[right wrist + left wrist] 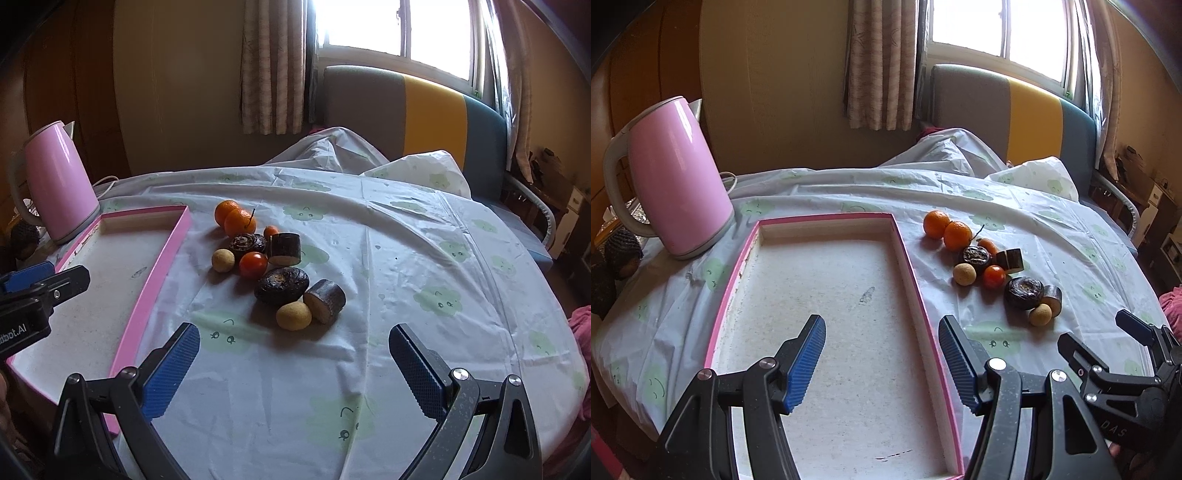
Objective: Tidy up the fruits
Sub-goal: 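Move both tools toward the pile of fruit beside the pink tray, then grasp a small tan ball with the left tool while the right tool reaches a dark slice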
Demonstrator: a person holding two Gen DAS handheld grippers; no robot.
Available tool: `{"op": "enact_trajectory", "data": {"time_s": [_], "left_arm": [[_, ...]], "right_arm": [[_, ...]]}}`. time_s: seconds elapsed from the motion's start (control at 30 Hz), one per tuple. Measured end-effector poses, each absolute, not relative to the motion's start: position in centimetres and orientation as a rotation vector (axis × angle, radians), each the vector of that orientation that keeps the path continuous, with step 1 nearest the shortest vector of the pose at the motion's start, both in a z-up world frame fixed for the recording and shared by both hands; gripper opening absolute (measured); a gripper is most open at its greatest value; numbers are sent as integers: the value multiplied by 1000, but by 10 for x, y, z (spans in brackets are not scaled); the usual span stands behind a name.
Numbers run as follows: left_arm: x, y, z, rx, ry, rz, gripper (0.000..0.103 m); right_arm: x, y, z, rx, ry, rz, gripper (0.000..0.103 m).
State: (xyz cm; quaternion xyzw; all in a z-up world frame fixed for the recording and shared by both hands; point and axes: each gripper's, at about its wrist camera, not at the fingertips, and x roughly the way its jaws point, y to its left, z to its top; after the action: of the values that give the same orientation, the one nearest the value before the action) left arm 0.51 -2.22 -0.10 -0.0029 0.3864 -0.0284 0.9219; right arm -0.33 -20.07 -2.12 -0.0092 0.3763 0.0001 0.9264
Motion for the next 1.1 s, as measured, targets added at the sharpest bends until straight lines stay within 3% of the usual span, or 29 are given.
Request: {"op": "enact_trajectory", "data": {"time_s": [0.23, 0.33, 0.43, 0.53, 0.73, 0.83, 1.1], "left_arm": [[13, -33, -5, -9, 837, -140, 71], [17, -40, -5, -10, 852, -184, 81], [23, -50, -4, -11, 862, -236, 81], [32, -61, -8, -27, 915, -269, 81], [49, -89, -22, -57, 1010, -351, 63], [55, -108, -33, -56, 1065, -422, 41], [66, -147, -52, -80, 1097, -488, 38]], "right_arm": [[-1, -239, -30, 63, 823, -38, 101], [-2, -254, -35, 77, 835, -55, 81], [-1, -269, -40, 124, 852, -53, 73], [2, -274, -42, 115, 875, -58, 52], [-1, -283, -46, 127, 877, -61, 50], [-3, -286, -46, 136, 864, -63, 50], [-6, -297, -47, 156, 863, -75, 50]]}}
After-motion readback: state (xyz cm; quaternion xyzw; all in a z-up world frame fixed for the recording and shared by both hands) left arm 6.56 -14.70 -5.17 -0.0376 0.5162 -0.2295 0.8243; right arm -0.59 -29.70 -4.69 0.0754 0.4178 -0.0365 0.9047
